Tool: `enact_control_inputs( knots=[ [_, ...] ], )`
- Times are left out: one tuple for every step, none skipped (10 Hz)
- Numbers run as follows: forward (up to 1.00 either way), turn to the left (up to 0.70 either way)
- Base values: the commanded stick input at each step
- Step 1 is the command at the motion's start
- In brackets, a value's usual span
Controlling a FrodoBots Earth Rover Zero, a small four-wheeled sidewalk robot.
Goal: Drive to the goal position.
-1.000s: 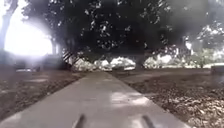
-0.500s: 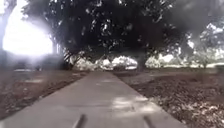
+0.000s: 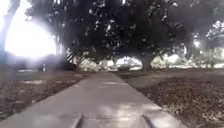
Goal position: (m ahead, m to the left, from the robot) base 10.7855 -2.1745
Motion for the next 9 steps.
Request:
enact_control_inputs(
  knots=[
    [0.7, 0.09],
    [0.7, 0.15],
    [0.7, 0.3],
    [0.7, 0.25],
    [0.7, 0.1],
    [0.7, 0.0],
    [0.7, 0.0],
    [0.7, 0.0],
    [0.7, 0.0]
  ],
)
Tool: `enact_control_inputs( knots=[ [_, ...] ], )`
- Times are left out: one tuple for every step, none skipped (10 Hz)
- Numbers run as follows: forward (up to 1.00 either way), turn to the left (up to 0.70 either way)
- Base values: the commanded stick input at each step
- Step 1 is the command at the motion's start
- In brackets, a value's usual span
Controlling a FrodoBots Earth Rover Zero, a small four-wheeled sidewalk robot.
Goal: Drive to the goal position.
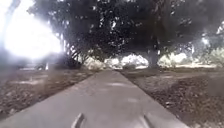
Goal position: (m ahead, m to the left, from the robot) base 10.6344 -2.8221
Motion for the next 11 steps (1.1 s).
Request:
enact_control_inputs(
  knots=[
    [0.7, 0.0],
    [0.7, 0.01],
    [0.7, 0.03],
    [0.7, 0.34],
    [0.7, 0.3],
    [0.7, 0.25],
    [0.7, 0.29],
    [0.7, 0.33],
    [0.7, 0.0],
    [0.7, 0.0],
    [0.7, 0.1]
  ],
)
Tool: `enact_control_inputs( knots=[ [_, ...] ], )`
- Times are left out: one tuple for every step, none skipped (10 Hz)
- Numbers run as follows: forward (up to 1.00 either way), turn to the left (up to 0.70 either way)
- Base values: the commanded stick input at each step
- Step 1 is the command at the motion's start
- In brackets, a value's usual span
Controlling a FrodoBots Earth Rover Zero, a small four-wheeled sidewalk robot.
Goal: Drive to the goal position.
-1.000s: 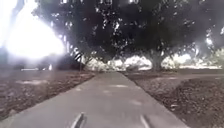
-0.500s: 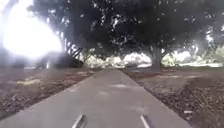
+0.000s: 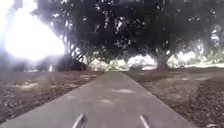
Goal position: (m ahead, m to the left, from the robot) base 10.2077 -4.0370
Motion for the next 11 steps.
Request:
enact_control_inputs(
  knots=[
    [0.7, 0.05],
    [0.7, 0.01],
    [0.7, 0.0],
    [0.7, 0.0],
    [0.7, 0.0],
    [0.7, 0.0],
    [0.7, 0.0],
    [0.7, 0.0],
    [0.7, 0.0],
    [0.7, -0.06],
    [0.7, -0.21]
  ],
)
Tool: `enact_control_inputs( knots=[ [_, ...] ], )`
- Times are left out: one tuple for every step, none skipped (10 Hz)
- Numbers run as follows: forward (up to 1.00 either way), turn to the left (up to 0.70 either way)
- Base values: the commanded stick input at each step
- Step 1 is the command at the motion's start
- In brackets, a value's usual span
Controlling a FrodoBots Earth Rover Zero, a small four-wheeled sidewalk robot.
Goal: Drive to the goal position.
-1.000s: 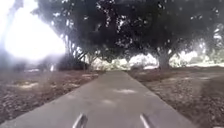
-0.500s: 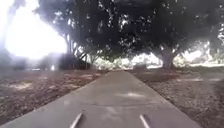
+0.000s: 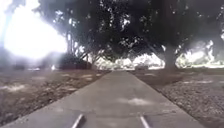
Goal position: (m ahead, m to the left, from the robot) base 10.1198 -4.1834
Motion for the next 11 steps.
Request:
enact_control_inputs(
  knots=[
    [0.7, -0.35],
    [0.7, -0.3],
    [0.7, -0.25],
    [0.7, -0.1],
    [0.7, -0.24],
    [0.7, -0.15],
    [0.7, -0.08],
    [0.7, -0.01],
    [0.7, 0.0],
    [0.7, 0.0],
    [0.7, 0.0]
  ],
)
